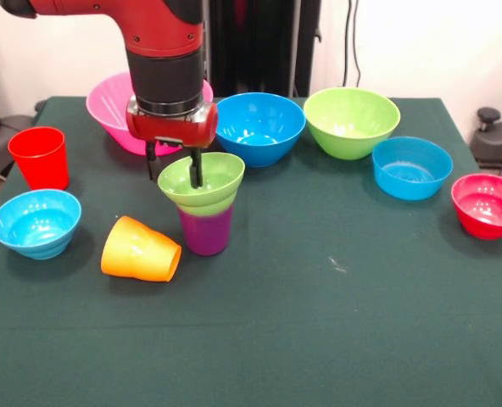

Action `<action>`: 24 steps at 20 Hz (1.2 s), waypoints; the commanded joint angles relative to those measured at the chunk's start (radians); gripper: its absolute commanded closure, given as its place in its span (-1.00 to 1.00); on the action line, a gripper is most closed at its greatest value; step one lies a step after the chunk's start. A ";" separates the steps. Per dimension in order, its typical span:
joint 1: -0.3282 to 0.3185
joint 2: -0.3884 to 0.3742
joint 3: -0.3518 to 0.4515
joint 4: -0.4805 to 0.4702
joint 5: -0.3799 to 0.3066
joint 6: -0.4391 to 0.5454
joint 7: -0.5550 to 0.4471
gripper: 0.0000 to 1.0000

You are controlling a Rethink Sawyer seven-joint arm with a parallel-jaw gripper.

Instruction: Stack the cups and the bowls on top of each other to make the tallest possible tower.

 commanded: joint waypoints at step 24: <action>0.042 -0.297 0.063 0.093 0.171 0.193 -0.173 -1.00</action>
